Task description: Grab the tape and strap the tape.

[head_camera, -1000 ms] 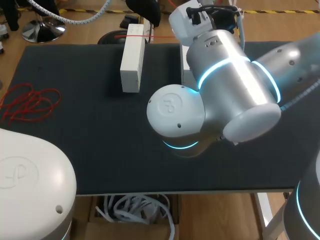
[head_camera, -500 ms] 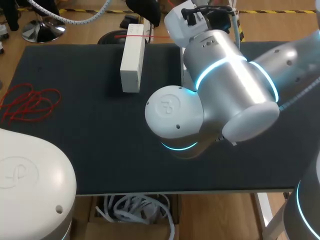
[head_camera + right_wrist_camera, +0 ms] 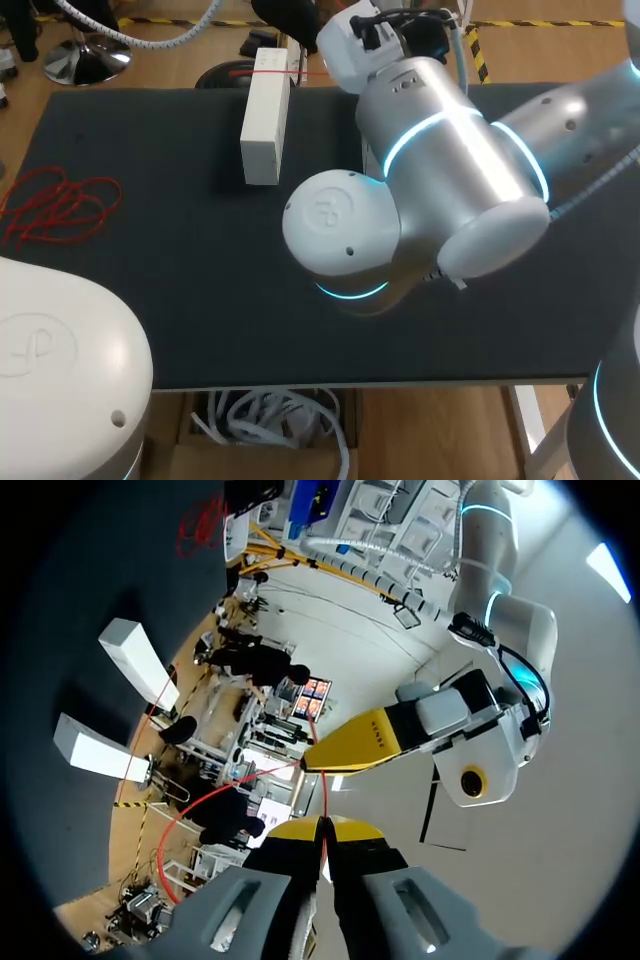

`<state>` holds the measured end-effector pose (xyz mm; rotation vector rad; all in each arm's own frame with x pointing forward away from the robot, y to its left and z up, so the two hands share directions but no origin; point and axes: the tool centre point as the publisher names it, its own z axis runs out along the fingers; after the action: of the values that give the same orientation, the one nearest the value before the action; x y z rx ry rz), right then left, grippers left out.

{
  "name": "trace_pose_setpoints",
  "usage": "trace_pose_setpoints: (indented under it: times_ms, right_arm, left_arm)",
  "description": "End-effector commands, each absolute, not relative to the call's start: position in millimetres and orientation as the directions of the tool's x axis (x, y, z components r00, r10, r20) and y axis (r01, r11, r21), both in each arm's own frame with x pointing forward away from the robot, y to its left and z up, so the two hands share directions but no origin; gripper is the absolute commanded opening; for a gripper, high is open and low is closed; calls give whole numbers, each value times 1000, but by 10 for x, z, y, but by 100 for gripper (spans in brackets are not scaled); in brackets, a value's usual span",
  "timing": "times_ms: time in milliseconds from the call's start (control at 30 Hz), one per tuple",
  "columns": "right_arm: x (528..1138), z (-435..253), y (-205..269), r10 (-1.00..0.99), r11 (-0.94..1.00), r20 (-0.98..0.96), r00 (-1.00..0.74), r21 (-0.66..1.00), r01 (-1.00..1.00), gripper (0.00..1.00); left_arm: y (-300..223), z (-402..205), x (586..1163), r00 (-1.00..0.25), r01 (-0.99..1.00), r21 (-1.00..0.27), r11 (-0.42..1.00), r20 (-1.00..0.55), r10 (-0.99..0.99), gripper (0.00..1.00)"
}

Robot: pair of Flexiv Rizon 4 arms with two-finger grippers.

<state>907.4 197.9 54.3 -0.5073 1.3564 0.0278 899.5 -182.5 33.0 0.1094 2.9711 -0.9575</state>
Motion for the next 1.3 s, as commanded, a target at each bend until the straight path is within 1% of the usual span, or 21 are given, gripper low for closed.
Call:
trace_pose_setpoints:
  times_ms: [33,733,767,800,833,900,967,1133,1300]
  right_arm:
    - [9051,543,2037,-275,892,-935,222,-334,-305,0]
    - [9025,553,2096,-297,881,-927,229,-358,-308,0]
    - [9020,559,2082,-297,882,-927,229,-358,-306,16]
    - [9015,564,2070,-299,883,-926,230,-360,-302,29]
    - [9010,568,2059,-300,883,-925,231,-361,-300,31]
    - [8996,582,2035,-302,884,-925,232,-363,-295,29]
    - [8975,602,2022,-301,885,-925,233,-362,-292,34]
    - [8900,655,2015,-288,891,-927,239,-351,-288,27]
    - [8815,710,1976,-281,895,-929,241,-345,-284,31]
  left_arm:
    - [-1828,345,8991,-997,71,-580,812,-37,61,0]
    - [-1828,345,8991,-997,71,-580,812,-37,61,0]
    - [-1828,345,8991,-997,71,-580,812,-37,61,0]
    - [-1828,345,8991,-997,71,-580,812,-37,61,0]
    - [-1828,345,8991,-997,71,-580,812,-37,61,0]
    - [-1828,345,8991,-997,71,-580,812,-37,61,0]
    - [-1828,345,8991,-997,71,-580,812,-37,61,0]
    - [-1828,345,8991,-997,71,-580,812,-37,61,0]
    - [-1828,345,8991,-997,71,-580,812,-37,61,0]
